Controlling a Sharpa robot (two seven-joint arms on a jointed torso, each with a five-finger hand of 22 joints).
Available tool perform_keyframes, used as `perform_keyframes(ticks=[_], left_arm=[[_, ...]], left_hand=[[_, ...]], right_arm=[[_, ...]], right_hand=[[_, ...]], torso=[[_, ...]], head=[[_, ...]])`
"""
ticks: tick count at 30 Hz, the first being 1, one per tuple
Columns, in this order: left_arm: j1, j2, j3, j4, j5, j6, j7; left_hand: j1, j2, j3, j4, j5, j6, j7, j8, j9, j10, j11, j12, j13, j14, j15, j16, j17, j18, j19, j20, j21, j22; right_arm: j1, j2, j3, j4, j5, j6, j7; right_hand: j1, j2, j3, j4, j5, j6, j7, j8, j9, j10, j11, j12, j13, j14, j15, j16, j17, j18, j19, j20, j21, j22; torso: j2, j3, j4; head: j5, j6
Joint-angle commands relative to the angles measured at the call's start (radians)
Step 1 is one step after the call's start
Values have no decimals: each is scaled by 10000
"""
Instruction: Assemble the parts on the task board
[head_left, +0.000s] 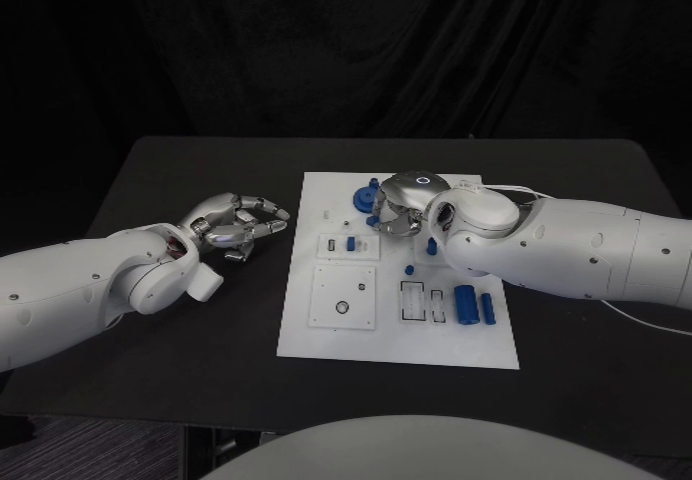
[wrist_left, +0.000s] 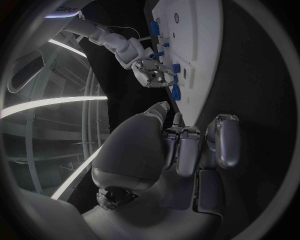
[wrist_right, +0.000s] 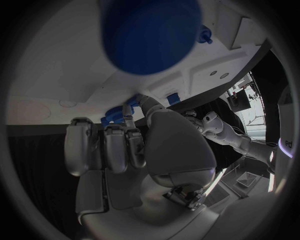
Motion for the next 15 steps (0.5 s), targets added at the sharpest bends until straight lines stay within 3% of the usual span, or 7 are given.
perform_keyframes(ticks=[1,7,15], left_arm=[[-29,29,5,-2,98,194,-17],[-65,58,5,-21,98,263,-72],[-93,151,5,-29,98,183,89]], left_hand=[[-82,26,-12,95,-98,81,-7,70,-40,1115,-6,-15,2603,1020,61,26,2632,-14,-91,5,-69,1841],[-82,58,0,145,-127,169,-17,123,-64,1115,-12,-15,2603,1020,60,26,2632,-5,-122,6,-103,1829],[-26,131,61,197,-100,311,-26,192,-117,1115,-22,-15,2603,1020,53,26,2632,15,-189,3,-178,1804]], right_arm=[[-98,-29,-45,-5,-33,58,-91],[-105,-99,-45,56,-33,-45,-63],[-105,-478,-44,430,-33,-825,247]], right_hand=[[176,17,145,-249,290,243,-72,125,104,949,-109,-61,2509,806,-101,-37,1564,-93,317,-58,-52,2042],[371,28,388,-581,456,509,-151,275,303,933,-184,-76,2490,800,-166,-50,1539,-92,311,-124,-59,2040],[304,31,427,-662,379,648,-195,364,442,978,-221,-39,2540,794,-198,-69,1507,-108,335,-156,5,2059]], torso=[[4,5,-4],[2,-5,3],[-1,0,2]], head=[[19,-2],[36,-2],[117,-2]])
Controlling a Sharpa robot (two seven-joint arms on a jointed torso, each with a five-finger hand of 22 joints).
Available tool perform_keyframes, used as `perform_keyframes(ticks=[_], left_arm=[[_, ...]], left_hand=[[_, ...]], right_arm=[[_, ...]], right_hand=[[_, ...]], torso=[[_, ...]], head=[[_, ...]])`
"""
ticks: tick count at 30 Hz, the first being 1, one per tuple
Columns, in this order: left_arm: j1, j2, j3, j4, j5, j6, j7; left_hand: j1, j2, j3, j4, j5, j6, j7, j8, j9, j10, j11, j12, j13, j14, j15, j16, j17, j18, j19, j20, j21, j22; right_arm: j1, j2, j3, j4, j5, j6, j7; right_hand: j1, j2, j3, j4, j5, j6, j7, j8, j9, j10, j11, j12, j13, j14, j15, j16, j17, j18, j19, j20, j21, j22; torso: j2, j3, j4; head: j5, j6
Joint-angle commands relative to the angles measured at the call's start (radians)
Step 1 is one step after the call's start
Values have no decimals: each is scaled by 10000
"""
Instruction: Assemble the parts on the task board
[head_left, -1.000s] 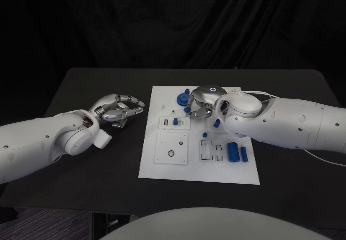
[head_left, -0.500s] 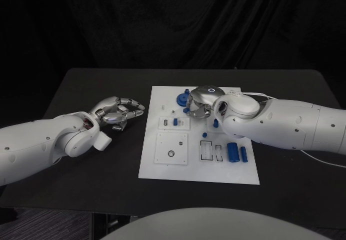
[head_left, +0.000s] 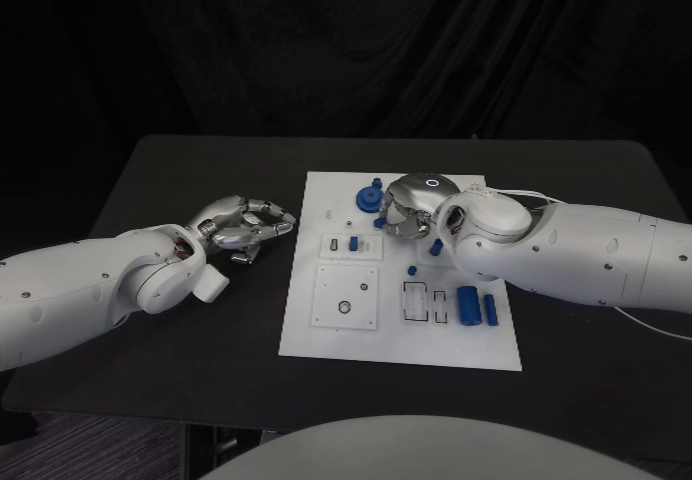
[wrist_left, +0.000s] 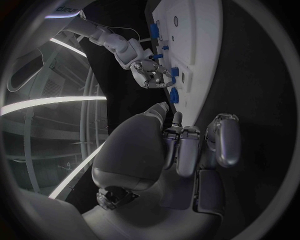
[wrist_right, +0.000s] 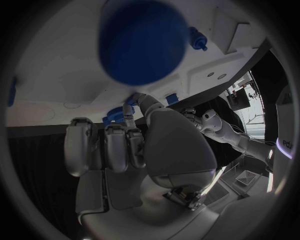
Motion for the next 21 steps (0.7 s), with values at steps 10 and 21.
perform_keyframes(ticks=[10,21], left_arm=[[-28,172,10,175,-549,-539,895],[-13,354,14,549,-1116,-676,928]], left_hand=[[99,179,135,169,85,328,26,92,-140,1111,-2,-49,2602,1020,57,26,2633,19,-128,-3,-74,1802],[-175,276,33,603,-181,457,41,-3,-445,1111,18,-49,2602,1020,71,26,2633,-4,-26,11,15,1830]], right_arm=[[398,-1027,6,1203,-33,-1811,631],[1020,-1412,0,2182,-33,-1891,943]], right_hand=[[-212,7,-71,-39,-486,332,-241,132,525,1041,-176,67,2631,844,-145,-33,1537,-137,420,-109,143,2102],[-322,13,-114,10,-757,355,-275,136,602,1041,-205,67,2631,845,-171,-29,1536,-146,435,-136,183,2113]], torso=[[-2,-2,-1],[0,-4,-9]], head=[[184,-2],[278,-2]])
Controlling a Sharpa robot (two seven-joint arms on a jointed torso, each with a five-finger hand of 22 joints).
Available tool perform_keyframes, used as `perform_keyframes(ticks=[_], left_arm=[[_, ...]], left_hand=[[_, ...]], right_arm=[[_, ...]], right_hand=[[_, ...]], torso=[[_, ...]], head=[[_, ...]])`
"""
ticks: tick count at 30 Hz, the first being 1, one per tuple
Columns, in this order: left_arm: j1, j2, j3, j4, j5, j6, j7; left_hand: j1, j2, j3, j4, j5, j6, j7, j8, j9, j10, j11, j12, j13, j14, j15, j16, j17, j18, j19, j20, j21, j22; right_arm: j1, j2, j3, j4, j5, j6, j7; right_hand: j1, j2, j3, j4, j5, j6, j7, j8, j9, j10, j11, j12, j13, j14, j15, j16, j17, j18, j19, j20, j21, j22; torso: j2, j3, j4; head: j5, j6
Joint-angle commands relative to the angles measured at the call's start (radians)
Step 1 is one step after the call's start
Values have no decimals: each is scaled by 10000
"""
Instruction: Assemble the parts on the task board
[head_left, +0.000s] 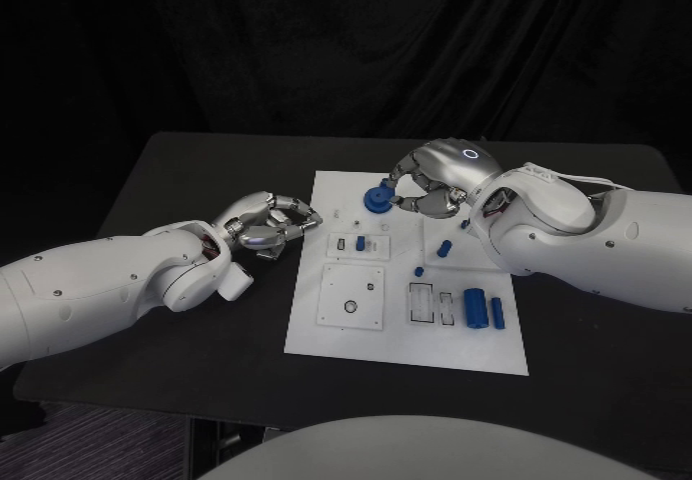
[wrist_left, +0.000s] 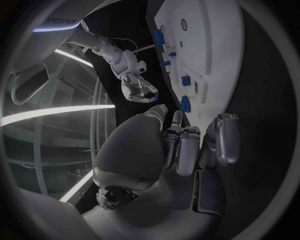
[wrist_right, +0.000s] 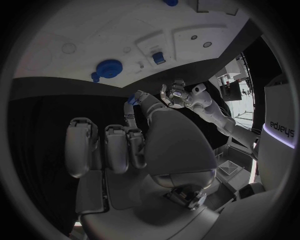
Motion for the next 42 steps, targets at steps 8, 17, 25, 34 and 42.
perform_keyframes(ticks=[8,17,25,34,42], left_arm=[[2,504,10,71,178,263,-95],[3,690,10,99,237,390,-145],[3,768,11,92,244,476,-255],[3,819,11,57,245,643,-296],[3,806,11,32,245,772,-190]], left_hand=[[-824,364,-517,65,-897,18,138,-309,-449,1101,157,-33,2599,1020,168,26,2633,-1,46,93,23,1821],[-1549,552,-1203,70,-1107,33,160,-422,-704,1101,192,-33,2599,1020,205,26,2633,15,9,139,-38,1805],[-1545,588,-1261,50,-1034,-5,165,-450,-744,1101,197,-33,2599,1020,210,26,2633,27,-33,144,-86,1788],[-1318,627,-1363,2,-725,28,158,-448,-833,1101,195,-33,2599,1020,213,26,2633,39,-74,152,-137,1775],[-844,704,-1390,-11,-36,565,57,-194,-886,1101,126,-33,2599,1020,167,26,2633,50,-105,119,-177,1767]], right_arm=[[-96,418,-18,143,-44,-39,487],[-321,797,-20,33,-44,104,622],[-435,1005,-20,-6,-75,146,732],[-463,1116,-20,-7,-183,216,810],[-466,1143,-23,-16,-196,435,868]], right_hand=[[-69,21,-47,0,-75,185,-144,-7,19,1040,-65,65,2631,808,-70,-44,1515,-142,432,-61,42,2106],[-53,32,-35,-10,-77,177,-145,-13,22,1040,-67,65,2631,805,-71,-52,1503,-139,427,-63,29,2102],[-40,39,-26,-18,-77,173,-145,-17,26,1040,-67,65,2631,804,-72,-58,1495,-138,426,-65,27,2102],[-30,42,-21,-25,-76,170,-145,-20,28,1040,-68,65,2631,802,-73,-62,1489,-137,424,-66,20,2099],[-23,43,-16,-33,-79,164,-142,-26,31,1040,-66,65,2631,800,-74,-69,1479,-137,423,-67,19,2099]], torso=[[0,2,6],[3,-4,7],[4,-5,7],[-5,-6,1],[-8,-4,-1]], head=[[9,-2],[89,-2],[120,-2],[138,-2],[152,-2]])
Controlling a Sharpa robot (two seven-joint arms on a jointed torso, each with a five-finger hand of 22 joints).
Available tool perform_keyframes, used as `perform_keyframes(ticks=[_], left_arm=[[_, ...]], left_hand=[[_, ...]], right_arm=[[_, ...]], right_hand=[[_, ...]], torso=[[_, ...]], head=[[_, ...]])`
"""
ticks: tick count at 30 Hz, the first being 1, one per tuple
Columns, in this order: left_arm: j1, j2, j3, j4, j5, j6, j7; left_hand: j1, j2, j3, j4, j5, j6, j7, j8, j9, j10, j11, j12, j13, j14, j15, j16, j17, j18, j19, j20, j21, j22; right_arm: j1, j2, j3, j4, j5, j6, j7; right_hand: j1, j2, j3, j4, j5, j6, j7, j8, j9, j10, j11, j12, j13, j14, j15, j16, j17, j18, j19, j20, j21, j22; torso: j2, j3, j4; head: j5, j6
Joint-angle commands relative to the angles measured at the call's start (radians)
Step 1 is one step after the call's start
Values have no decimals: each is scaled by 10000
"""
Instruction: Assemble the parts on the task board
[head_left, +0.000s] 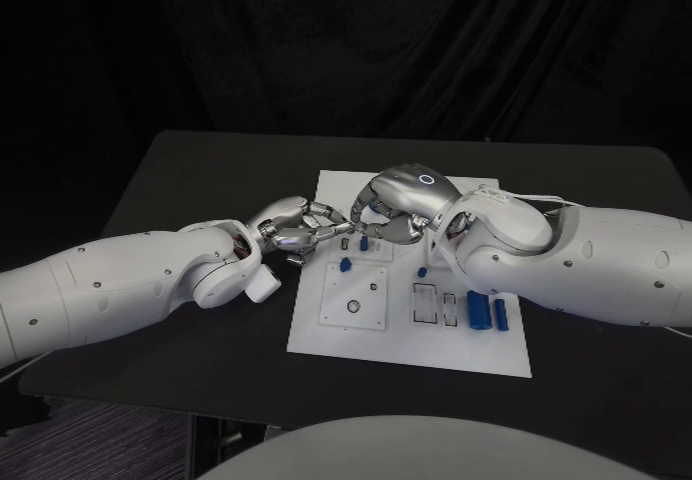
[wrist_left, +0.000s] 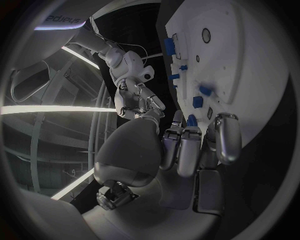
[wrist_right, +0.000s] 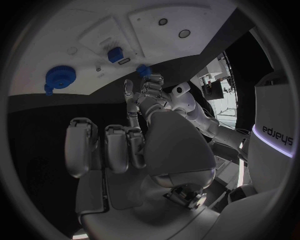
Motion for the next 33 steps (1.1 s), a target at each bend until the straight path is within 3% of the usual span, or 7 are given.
perform_keyframes(ticks=[1,7,9,19,24,29,33], left_arm=[[2,4,9,3,104,259,168],[2,-12,8,-11,104,346,306],[2,-11,8,-18,104,365,332],[1,-145,8,-86,104,262,276],[1,-392,7,-54,24,66,400],[-1,-798,6,56,-674,-349,607],[-3,-1197,4,157,-1205,-647,689]], left_hand=[[301,59,-13,-55,379,228,-47,124,-11,1048,-92,-19,2595,1022,11,26,2633,49,-75,-2,-62,1767],[909,40,299,-134,1310,842,-191,548,50,1048,-171,-19,2595,1022,-53,26,2633,54,-96,-69,-84,1763],[990,13,376,-126,1467,898,-210,596,57,1048,-187,-19,2595,1022,-68,26,2633,55,-99,-82,-86,1762],[1216,-227,477,-258,1506,825,-200,604,44,1048,-190,-19,2595,1022,-81,26,2633,51,-100,-98,-83,1764],[1323,-332,523,-350,1445,844,-199,639,52,1048,-184,-19,2595,1022,-78,26,2633,36,-56,-99,-30,1783],[1375,-482,526,-410,1388,871,-192,664,53,1048,-179,-19,2595,1022,-77,26,2633,7,47,-100,88,1823],[1398,-538,534,-419,1307,930,-207,695,57,1048,-187,-19,2595,1022,-81,26,2633,-4,96,-102,140,1838]], right_arm=[[-24,10,2,14,-117,242,140],[-25,-4,-1,29,-118,352,226],[-25,-8,-2,29,-118,375,245],[-26,-111,-6,65,-119,431,251],[-55,-287,-9,309,-119,382,134],[-164,-562,-10,783,-294,318,-192],[-333,-762,-11,1257,-561,480,-555]], right_hand=[[-22,37,-8,-20,-20,-17,37,-22,-8,1041,-66,63,2630,800,-75,-70,1478,-138,424,-69,21,2099],[-14,41,-3,-28,-39,-30,42,-32,-5,1041,-64,63,2630,800,-74,-68,1480,-136,421,-70,12,2096],[-2,44,4,-38,-46,-40,45,-40,-3,1041,-62,63,2630,805,-73,-53,1500,-134,418,-70,5,2094],[-19,42,10,-42,-110,-185,107,-143,-7,1034,-15,57,2622,803,-43,-56,1490,-134,410,-59,-7,2090],[-159,44,-14,57,-599,-539,247,-439,-132,1008,108,34,2589,801,55,-57,1476,-130,392,15,-44,2079],[-227,25,-44,112,-867,-625,299,-547,-204,1012,158,37,2595,799,102,-58,1469,-130,392,57,-42,2079],[-570,-48,-258,372,-1525,-645,337,-659,-303,1036,203,59,2624,795,151,-60,1450,-134,407,117,-10,2088]], torso=[[-2,2,-1],[-4,1,1],[-2,2,2],[-2,2,2],[0,0,2],[-2,0,2],[-2,0,2]], head=[[7,-2],[28,-2],[41,-2],[19,-2],[91,-2],[143,-2],[133,-2]])
